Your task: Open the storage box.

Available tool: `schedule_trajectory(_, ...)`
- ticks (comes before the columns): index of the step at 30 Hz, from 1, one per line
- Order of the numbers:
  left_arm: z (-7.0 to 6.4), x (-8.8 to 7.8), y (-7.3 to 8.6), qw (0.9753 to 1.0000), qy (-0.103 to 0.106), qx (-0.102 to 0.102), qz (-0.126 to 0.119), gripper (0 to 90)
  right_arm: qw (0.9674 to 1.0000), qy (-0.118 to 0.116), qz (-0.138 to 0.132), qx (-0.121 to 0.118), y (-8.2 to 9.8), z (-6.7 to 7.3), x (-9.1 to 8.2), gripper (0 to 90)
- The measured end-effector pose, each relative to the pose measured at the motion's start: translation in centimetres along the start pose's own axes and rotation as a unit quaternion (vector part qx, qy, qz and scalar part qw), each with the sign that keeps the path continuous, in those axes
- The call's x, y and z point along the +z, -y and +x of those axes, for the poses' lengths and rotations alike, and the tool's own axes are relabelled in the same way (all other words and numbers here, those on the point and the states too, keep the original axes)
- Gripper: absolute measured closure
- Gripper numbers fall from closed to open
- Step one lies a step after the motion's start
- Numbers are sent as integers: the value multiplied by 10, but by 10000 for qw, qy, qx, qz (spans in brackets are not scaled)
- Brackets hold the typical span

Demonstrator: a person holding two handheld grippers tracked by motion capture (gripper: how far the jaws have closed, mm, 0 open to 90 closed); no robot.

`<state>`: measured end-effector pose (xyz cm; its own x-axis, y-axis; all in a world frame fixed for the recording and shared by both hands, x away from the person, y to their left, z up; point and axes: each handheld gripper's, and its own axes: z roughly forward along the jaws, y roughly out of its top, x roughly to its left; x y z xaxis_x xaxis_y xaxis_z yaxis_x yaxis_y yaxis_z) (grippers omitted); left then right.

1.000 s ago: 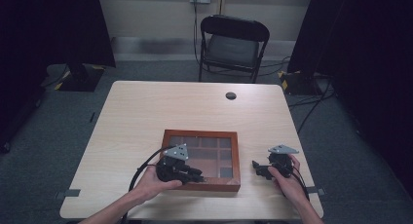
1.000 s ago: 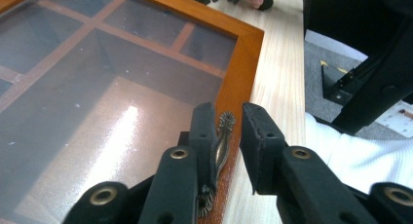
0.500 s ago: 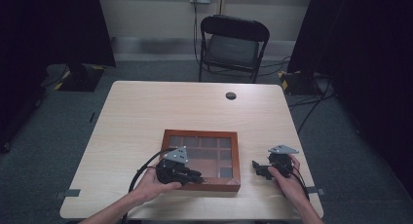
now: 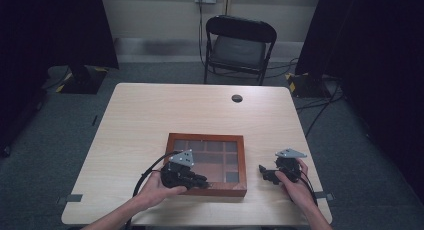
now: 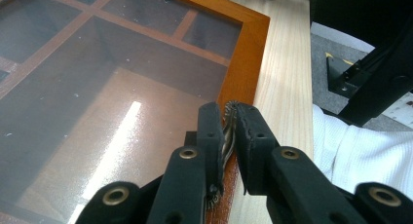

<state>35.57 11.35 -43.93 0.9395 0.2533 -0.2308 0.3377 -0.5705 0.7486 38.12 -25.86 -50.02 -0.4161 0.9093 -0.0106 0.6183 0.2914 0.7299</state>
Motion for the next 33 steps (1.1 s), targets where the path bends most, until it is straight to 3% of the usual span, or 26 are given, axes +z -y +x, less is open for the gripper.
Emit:
schedule_trajectory(21,1,-16,-14,9996,79,-185,-180,810,10000,0,-1,-1,0,0,0,109)
schedule_trajectory(33,1,-26,-25,9995,76,-161,-271,810,10000,-1,0,0,0,0,0,109)
